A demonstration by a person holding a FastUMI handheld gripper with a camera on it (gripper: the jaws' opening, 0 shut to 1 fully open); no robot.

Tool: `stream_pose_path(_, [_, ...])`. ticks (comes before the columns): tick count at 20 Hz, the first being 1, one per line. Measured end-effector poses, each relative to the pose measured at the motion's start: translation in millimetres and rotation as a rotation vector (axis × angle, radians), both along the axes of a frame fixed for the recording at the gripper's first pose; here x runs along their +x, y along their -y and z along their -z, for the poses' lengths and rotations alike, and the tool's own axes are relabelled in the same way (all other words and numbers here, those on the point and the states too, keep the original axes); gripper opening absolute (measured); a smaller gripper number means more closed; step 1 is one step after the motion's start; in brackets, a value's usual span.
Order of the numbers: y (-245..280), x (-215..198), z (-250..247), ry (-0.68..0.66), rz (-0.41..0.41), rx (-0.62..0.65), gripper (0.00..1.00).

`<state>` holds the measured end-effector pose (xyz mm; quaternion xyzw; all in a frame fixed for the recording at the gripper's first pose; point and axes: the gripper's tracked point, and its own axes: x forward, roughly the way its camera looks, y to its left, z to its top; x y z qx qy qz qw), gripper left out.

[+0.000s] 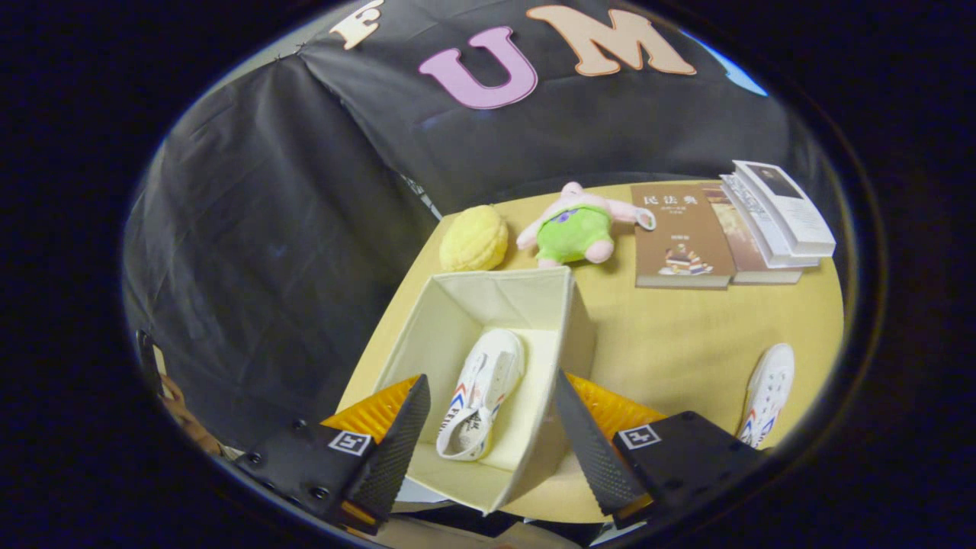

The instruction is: Open the storage box then place both shoes into the box .Put the left shoe in first, then the right shoe, with the right side of both shoes facing outward in a uniform manner.

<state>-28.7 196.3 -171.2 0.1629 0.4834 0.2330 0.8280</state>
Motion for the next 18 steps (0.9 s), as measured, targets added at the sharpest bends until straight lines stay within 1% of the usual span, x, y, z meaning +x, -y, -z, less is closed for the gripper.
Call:
stream_pose_path(10, [122.4,12.4,10.7,-0.004,0.112,-0.073,1.0])
stream_pose_path(14, [172.4,11.1,27.9,-0.007,0.138,-0.142,1.0])
stream_pose_path(18, [212.8,0.4,47.5,-0.038,0.143,-0.198,1.0])
